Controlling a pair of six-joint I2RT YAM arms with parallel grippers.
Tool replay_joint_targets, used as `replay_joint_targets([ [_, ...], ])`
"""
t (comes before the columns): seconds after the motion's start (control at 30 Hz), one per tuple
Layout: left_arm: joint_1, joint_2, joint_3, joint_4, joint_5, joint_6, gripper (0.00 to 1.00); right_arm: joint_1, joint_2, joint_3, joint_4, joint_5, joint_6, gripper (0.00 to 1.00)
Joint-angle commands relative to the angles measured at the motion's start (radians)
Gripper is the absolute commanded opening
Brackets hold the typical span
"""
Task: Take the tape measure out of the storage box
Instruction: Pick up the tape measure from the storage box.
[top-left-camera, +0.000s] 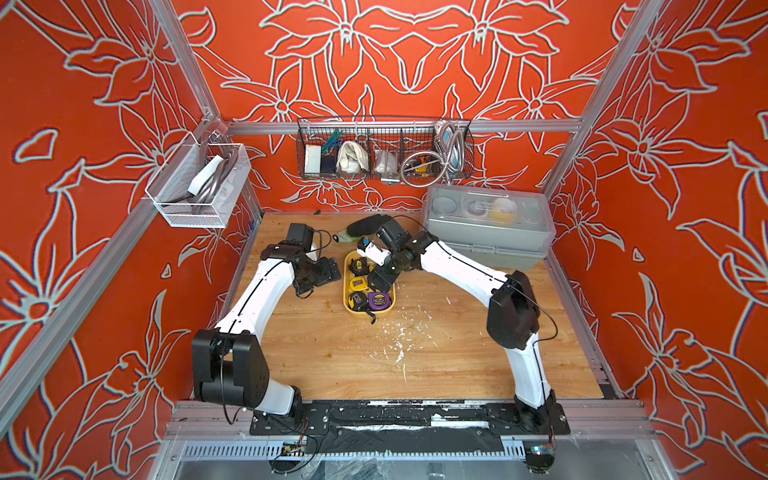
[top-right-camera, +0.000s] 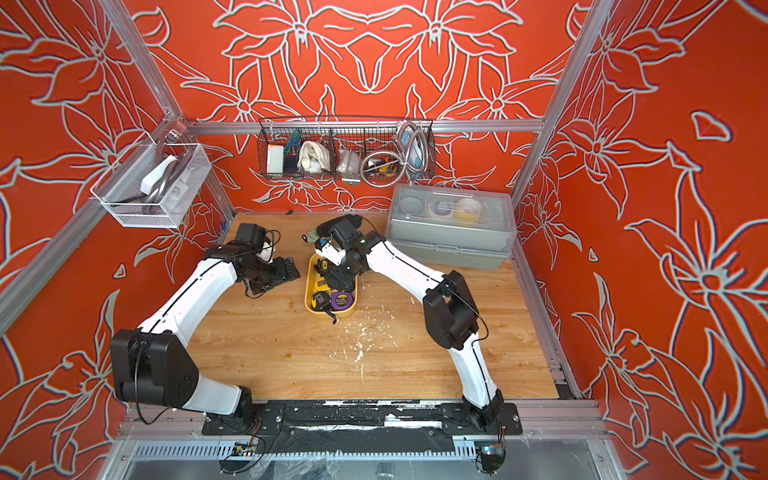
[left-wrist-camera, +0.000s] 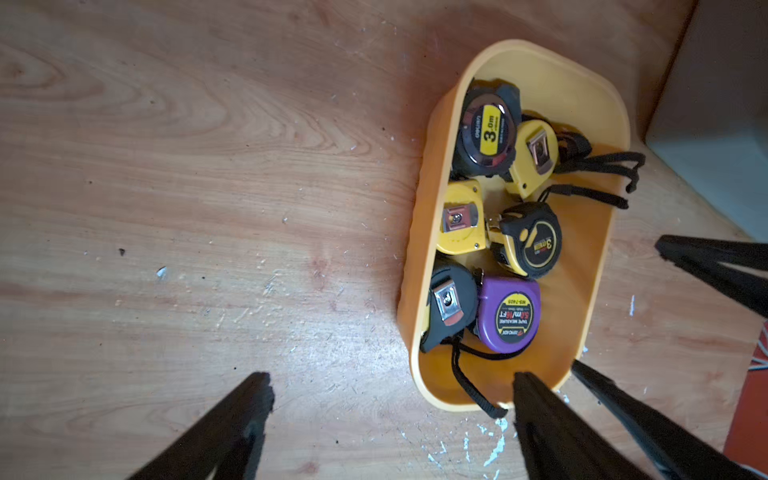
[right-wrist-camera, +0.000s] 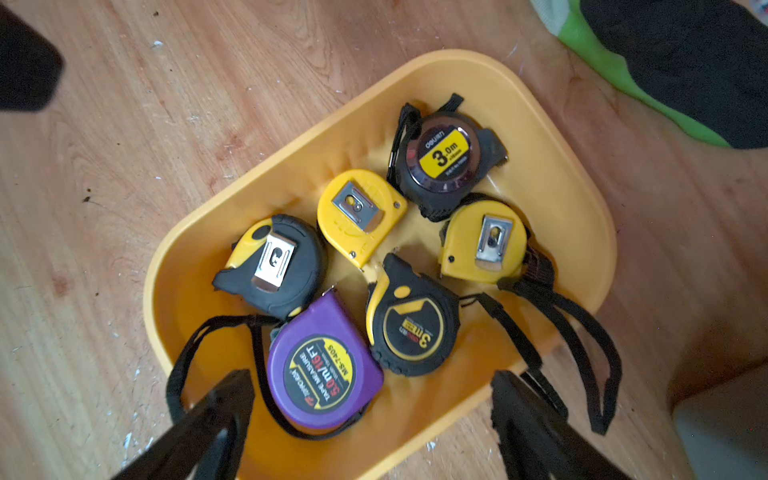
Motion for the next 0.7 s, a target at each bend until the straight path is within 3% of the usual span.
replay_joint_targets([
  [0.0, 0.015, 0.003, -0.007, 0.009, 0.079, -0.004, 0.92, 0.011, 0.069, 0.067, -0.080, 0.052, -0.011, 0.88],
  [0.37, 0.020, 0.006, -0.042, 0.049, 0.134, -0.001, 0.94, 0.012, 0.193, 0.153, -0.139, 0.213, 0.117, 0.82],
  [0.67, 0.020, 0.003, -0.049, 0.048, 0.142, 0.006, 0.95, 0.013, 0.391, 0.406, -0.291, 0.232, 0.170, 0.79],
])
